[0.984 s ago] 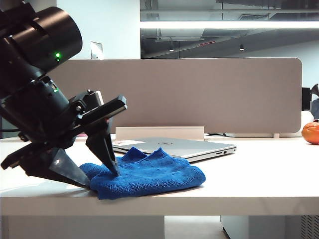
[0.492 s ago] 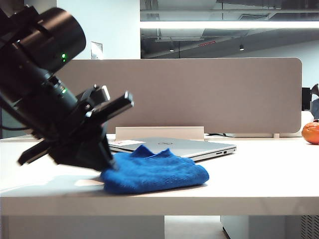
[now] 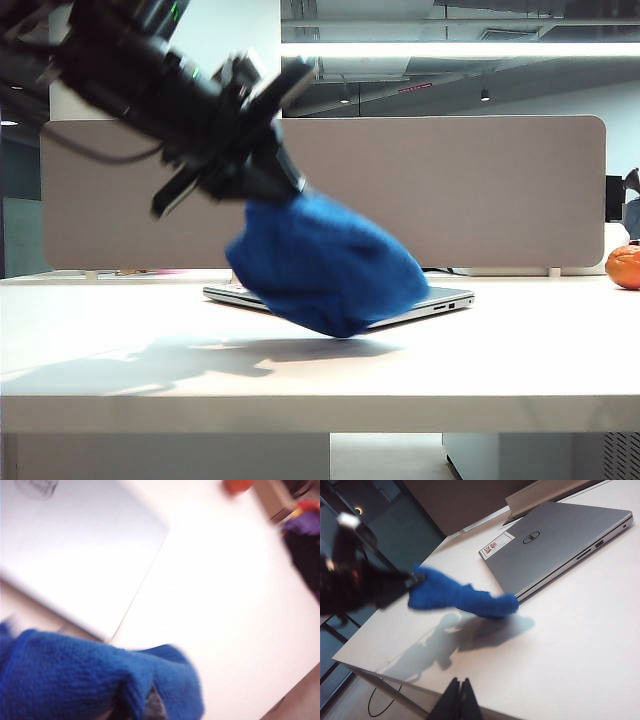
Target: Pick up the blue rag and put it over the laptop.
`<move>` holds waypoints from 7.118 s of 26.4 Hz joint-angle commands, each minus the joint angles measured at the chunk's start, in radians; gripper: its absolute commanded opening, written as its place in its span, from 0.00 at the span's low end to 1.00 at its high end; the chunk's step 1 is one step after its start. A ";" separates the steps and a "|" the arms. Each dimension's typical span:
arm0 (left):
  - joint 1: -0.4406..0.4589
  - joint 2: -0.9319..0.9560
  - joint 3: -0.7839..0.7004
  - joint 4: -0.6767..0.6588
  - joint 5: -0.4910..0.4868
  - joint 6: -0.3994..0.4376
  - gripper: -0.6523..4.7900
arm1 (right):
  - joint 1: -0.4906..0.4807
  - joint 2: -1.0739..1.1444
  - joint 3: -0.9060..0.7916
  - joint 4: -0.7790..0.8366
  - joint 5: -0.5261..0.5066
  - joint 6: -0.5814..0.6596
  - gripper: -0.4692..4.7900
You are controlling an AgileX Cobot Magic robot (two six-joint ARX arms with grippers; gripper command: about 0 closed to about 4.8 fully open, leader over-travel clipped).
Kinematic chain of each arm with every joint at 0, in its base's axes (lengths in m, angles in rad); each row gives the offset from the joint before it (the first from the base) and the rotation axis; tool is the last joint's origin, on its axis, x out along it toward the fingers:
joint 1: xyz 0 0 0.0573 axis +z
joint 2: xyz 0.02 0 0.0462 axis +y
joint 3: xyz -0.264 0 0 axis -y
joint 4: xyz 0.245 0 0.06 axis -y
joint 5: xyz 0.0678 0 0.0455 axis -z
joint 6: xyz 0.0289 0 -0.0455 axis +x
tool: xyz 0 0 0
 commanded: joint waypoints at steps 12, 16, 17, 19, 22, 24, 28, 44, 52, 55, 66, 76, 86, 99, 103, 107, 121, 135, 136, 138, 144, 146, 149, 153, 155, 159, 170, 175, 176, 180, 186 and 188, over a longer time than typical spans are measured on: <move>0.050 0.050 0.305 -0.061 -0.128 0.270 0.11 | 0.000 -0.002 -0.005 0.010 0.001 -0.003 0.08; 0.086 0.132 0.387 -0.061 -0.127 0.271 0.11 | 0.000 -0.002 -0.005 0.010 0.001 -0.003 0.08; 0.093 0.154 0.408 -0.062 -0.126 0.276 0.11 | 0.000 -0.002 -0.005 0.010 0.001 -0.003 0.08; 0.105 0.230 0.480 -0.061 -0.127 0.301 0.11 | 0.000 -0.002 -0.005 0.010 0.001 -0.003 0.08; 0.114 0.372 0.624 -0.062 -0.122 0.322 0.11 | 0.000 -0.002 -0.005 0.010 0.002 -0.003 0.08; 0.116 0.441 0.698 -0.063 -0.111 0.322 0.11 | 0.000 -0.002 -0.005 0.010 0.001 -0.003 0.08; 0.128 0.569 0.846 -0.083 -0.111 0.322 0.11 | 0.000 -0.002 -0.005 0.010 0.001 -0.003 0.08; 0.160 0.736 1.083 -0.540 -0.054 0.337 0.11 | 0.000 -0.002 -0.005 0.010 0.001 -0.003 0.08; 0.161 0.736 1.083 -0.687 -0.040 0.338 0.40 | 0.000 -0.002 -0.005 0.010 0.001 -0.003 0.08; 0.161 0.736 1.083 -0.720 -0.040 0.338 0.62 | 0.000 -0.002 -0.005 0.010 0.001 -0.003 0.08; 0.183 0.688 1.091 -0.976 -0.052 0.349 0.76 | 0.000 -0.002 -0.005 0.010 0.005 -0.011 0.08; 0.205 0.571 1.091 -1.188 -0.059 0.427 0.41 | -0.001 -0.002 -0.005 0.010 0.006 -0.011 0.08; 0.200 0.394 1.088 -1.218 -0.075 0.545 0.11 | -0.001 -0.002 -0.005 0.010 0.068 -0.017 0.08; 0.195 0.119 0.795 -1.041 -0.138 0.577 0.11 | -0.001 -0.002 -0.005 0.010 0.069 -0.061 0.08; 0.195 -0.017 0.576 -0.917 -0.138 0.549 0.11 | -0.001 -0.002 -0.005 0.010 0.068 -0.060 0.08; 0.195 -0.194 0.340 -0.805 -0.135 0.502 0.11 | -0.001 -0.002 -0.005 0.010 0.067 -0.060 0.08; 0.195 -0.686 -0.152 -0.710 -0.145 0.381 0.11 | -0.001 -0.002 -0.005 0.010 0.066 -0.060 0.08; 0.195 -0.835 -0.213 -0.855 -0.164 0.394 0.11 | 0.000 -0.002 -0.005 0.010 0.066 -0.060 0.08; 0.195 -0.851 -0.214 -0.854 -0.180 0.418 0.11 | -0.001 -0.002 -0.005 0.010 0.066 -0.060 0.08; 0.195 -0.888 -0.214 -0.838 -0.198 0.424 0.11 | -0.001 -0.002 -0.005 0.010 0.066 -0.060 0.08; 0.196 -1.067 -0.220 -0.735 -0.258 0.330 0.11 | -0.003 -0.002 -0.005 0.011 0.085 -0.060 0.08; 0.196 -1.104 -0.220 -0.727 -0.259 0.340 0.11 | -0.003 -0.002 -0.005 0.010 0.085 -0.060 0.08; 0.196 -1.122 -0.225 -0.784 -0.272 0.344 0.11 | -0.003 -0.002 -0.005 0.017 0.098 -0.074 0.08; 0.195 -1.123 -0.248 -0.818 -0.272 0.340 0.11 | -0.003 -0.002 -0.005 -0.010 0.233 -0.207 0.08; 0.195 -1.123 -0.261 -0.818 -0.272 0.337 0.11 | -0.003 -0.002 -0.005 -0.035 0.283 -0.309 0.08; 0.195 -1.123 -0.269 -0.817 -0.272 0.337 0.11 | -0.003 -0.002 -0.005 -0.069 0.455 -0.465 0.08; 0.195 -1.123 -0.269 -0.816 -0.272 0.340 0.11 | -0.003 -0.002 -0.005 -0.066 0.581 -0.486 0.08; 0.195 -1.123 -0.269 -0.817 -0.258 0.334 0.11 | -0.003 -0.002 -0.005 -0.069 0.582 -0.486 0.08; 0.195 -1.123 -0.269 -0.818 -0.249 0.333 0.11 | -0.003 -0.002 -0.005 -0.069 0.582 -0.486 0.08; 0.196 -1.123 -0.269 -0.817 -0.239 0.336 0.11 | -0.003 -0.002 -0.005 -0.069 0.582 -0.486 0.08; 0.196 -1.123 -0.269 -0.817 -0.261 0.416 0.11 | -0.003 -0.002 -0.005 -0.069 0.582 -0.486 0.08; 0.196 -1.123 -0.269 -0.817 -0.261 0.416 0.11 | -0.003 -0.002 -0.005 -0.069 0.582 -0.486 0.08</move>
